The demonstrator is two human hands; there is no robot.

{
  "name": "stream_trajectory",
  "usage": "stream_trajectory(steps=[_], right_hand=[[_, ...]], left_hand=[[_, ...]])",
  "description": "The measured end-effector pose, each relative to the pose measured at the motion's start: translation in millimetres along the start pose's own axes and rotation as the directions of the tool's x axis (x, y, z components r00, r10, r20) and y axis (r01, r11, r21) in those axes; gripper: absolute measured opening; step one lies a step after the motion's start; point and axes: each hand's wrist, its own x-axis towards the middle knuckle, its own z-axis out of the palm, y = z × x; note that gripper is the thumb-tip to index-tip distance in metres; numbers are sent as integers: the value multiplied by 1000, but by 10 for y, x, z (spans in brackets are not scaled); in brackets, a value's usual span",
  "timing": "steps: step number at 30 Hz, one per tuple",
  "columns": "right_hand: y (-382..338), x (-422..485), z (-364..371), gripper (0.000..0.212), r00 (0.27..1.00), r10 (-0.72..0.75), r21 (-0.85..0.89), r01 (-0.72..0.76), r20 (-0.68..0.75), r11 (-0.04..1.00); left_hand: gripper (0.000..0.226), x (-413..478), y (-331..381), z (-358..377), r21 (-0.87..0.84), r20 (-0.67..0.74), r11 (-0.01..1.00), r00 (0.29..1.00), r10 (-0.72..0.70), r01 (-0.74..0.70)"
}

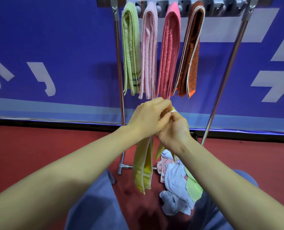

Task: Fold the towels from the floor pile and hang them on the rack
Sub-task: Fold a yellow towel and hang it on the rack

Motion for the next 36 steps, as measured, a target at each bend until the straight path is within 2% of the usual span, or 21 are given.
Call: stream_trajectory(steps=[2,5,8,10,12,19,27,29,33,36], right_hand=[[-3,-1,-10,55,999,20,60,-22,29,998],[-10,-27,15,62,996,28,50,-32,81,998],[-31,-32,41,64,996,26,88,-33,85,996],[-54,-17,35,59,996,23,154,-36,83,987],[-85,-29,32,47,997,10,174,-24,81,984],[-132,-67,-2,25,996,37,1,-37,82,999],[-164,-99,65,22,1000,21,44,-22,23,999],[-166,-96,65,21,1000,16,50,-15,-21,999],[-161,-87,44,10,1000,2,93,0,-25,996],[-142,-73,46,23,998,-11,130,4,54,991]], left_hand=[[13,-26,-11,-3,17,40,1000,999,-7,7],[13,-21,-25,-5,10,44,998,998,-54,54],[16,-21,-34,-2,-28,41,999,998,-39,40],[12,-53,-32,-8,-48,44,999,999,-18,20],[21,-99,-39,-24,-31,66,999,998,-8,10],[41,-252,-173,14,-77,175,994,983,-63,78],[51,-354,-104,60,-84,211,992,975,-73,92],[49,-374,-89,84,-106,202,988,976,-86,109],[24,-348,-35,83,-104,123,971,971,-203,216],[24,-219,-37,97,-105,117,960,962,-248,260]])
